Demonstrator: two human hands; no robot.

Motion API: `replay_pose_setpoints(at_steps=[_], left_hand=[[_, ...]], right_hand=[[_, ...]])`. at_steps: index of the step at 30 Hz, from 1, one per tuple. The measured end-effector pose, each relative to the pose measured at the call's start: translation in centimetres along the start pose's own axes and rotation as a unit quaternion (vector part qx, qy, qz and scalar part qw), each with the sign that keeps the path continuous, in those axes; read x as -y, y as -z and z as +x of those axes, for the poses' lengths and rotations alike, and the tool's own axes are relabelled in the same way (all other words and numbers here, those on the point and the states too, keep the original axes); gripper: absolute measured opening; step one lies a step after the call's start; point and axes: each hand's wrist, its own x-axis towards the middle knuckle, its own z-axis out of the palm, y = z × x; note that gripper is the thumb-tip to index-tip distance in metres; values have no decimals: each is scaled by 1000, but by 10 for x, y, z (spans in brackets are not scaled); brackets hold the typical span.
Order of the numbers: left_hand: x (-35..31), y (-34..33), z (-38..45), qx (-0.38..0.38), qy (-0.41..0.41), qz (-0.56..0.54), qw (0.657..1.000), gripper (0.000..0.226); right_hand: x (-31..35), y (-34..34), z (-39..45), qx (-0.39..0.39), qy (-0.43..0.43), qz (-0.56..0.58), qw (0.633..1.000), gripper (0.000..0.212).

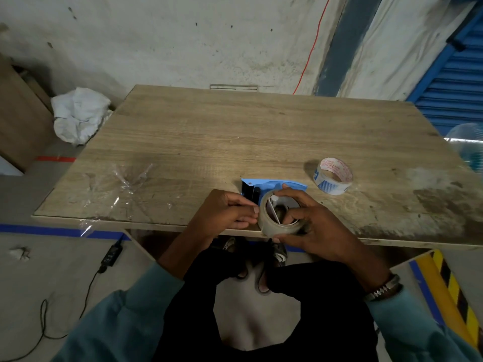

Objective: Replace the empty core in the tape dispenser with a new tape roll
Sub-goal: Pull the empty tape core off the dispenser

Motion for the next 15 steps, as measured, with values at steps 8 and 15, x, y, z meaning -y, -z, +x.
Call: replay_pose_setpoints(at_steps=[8,15], left_hand=[[9,6,6,32,-192,219,956,10],[16,5,8,15,-293,247,924,10]], right_hand=[[0,1,0,2,-6,-10,1000,23],[5,3,2,-12,-18,-34,999,23]])
